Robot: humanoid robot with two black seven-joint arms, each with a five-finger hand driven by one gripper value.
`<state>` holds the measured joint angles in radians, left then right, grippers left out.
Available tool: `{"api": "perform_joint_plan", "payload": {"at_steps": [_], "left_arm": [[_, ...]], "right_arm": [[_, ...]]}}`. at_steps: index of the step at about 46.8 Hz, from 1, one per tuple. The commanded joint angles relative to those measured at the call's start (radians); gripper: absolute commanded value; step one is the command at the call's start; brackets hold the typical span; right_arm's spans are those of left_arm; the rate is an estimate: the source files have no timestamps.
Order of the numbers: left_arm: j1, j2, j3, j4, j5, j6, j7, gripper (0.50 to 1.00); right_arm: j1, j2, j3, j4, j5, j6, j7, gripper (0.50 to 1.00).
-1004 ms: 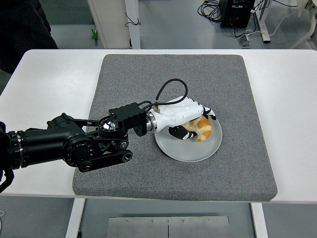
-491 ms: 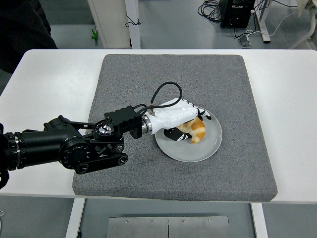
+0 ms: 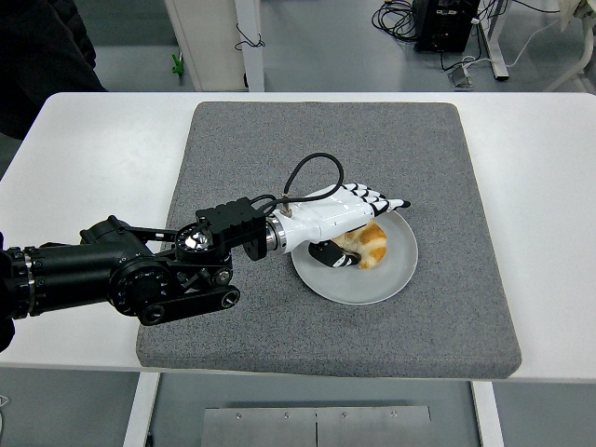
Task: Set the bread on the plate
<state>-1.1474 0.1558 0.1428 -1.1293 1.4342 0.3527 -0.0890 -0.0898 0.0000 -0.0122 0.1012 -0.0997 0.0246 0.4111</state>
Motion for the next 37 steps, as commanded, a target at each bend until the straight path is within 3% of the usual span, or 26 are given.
{"api": "perform_joint_plan", "payload": {"at_steps": [1, 10, 20, 37], "left_arm": [[-0.003, 0.021, -0.002, -0.012, -0.02, -0.015, -0.028, 0.958], [-0.028, 0.076, -0.061, -0.059, -0.129, -0.115, -0.092, 0.958], [-0.018, 0.122, -0.195, -0.059, -0.231, -0.221, -0.117, 0.958], [0.055, 0.114, -0.307, -0.041, -0.523, -0.227, -0.133, 0.96]], "right_arm": [[0.001, 0.0, 0.0, 0.0, 0.0, 0.0, 0.0, 1.0], [0.001, 0.0, 0.0, 0.0, 0.0, 0.0, 0.0, 1.0], [-0.001, 0.0, 0.0, 0.0, 0.0, 0.0, 0.0, 1.0], [0.001, 0.0, 0.0, 0.0, 0.0, 0.0, 0.0, 1.0]]}}
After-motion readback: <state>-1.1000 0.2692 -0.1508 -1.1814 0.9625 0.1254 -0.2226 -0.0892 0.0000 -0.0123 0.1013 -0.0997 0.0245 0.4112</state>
